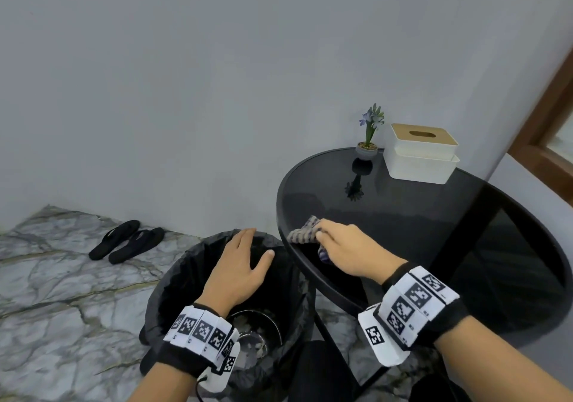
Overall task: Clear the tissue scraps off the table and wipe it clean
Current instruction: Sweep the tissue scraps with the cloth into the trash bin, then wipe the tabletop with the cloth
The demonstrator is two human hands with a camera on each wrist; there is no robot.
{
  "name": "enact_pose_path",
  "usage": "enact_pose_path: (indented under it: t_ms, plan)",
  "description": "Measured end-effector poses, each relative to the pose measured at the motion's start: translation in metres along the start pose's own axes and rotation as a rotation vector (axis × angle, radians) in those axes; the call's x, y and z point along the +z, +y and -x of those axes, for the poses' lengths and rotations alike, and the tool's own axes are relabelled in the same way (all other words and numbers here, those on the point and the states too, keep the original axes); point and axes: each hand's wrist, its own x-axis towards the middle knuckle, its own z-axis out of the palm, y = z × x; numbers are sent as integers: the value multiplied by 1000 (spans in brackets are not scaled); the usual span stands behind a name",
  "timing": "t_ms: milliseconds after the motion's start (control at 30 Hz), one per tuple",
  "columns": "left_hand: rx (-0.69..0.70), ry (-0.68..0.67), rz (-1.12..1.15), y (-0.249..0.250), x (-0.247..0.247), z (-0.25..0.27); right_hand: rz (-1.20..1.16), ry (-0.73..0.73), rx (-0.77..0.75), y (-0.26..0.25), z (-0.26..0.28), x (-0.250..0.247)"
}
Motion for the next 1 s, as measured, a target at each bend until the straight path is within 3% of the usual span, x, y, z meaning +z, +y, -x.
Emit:
enact_pose_path:
  t_ms: [167,267,467,633,833,1000]
  plan:
    - [56,11,30,19,5,-1,120,-5,0,-2,27,16]
    - [90,4,43,28,7,-1,242,-21,84,9,34,16]
    - [143,-21,20,42,15,-7,291,62,145,16,13,29]
    - [135,-12,12,47,26,-12,330,10,21,2,1,42]
    - [149,-19,-5,48,29,-12,328,-3,-60,16,51,33]
    - [154,-34,-33,50,26,-9,374,84,35,33,73,26]
